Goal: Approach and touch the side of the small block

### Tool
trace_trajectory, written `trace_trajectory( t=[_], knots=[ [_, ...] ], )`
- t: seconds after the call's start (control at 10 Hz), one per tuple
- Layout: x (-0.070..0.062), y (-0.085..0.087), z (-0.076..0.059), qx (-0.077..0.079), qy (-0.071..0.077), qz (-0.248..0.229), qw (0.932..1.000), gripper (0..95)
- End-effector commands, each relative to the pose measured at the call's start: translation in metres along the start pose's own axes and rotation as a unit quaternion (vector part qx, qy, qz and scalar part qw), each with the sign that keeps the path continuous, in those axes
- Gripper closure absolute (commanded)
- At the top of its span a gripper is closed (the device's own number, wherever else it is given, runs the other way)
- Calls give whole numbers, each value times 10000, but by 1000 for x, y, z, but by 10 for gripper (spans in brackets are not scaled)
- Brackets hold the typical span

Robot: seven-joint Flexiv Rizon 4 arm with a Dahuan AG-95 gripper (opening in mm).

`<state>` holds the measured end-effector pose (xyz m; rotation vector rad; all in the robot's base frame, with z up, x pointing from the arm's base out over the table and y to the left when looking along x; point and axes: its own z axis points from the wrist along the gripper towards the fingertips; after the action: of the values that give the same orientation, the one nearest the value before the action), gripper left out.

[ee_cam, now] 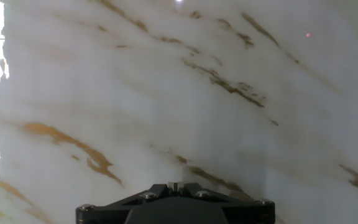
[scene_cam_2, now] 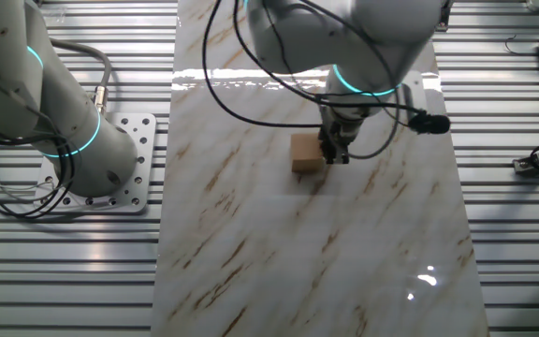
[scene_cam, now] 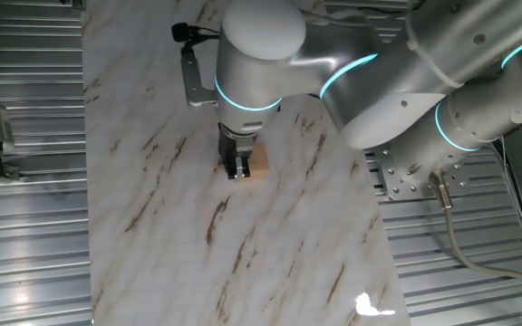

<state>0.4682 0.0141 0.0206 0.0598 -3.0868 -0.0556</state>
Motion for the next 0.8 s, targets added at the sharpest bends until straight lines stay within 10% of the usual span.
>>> trace_trajectory(
  t=[0.1, 0.8],
  knots=[
    [-1, 0, 0, 11, 4, -84, 10000, 950],
    [-44, -1, -14, 55, 244, -414, 9988, 950]
  ],
)
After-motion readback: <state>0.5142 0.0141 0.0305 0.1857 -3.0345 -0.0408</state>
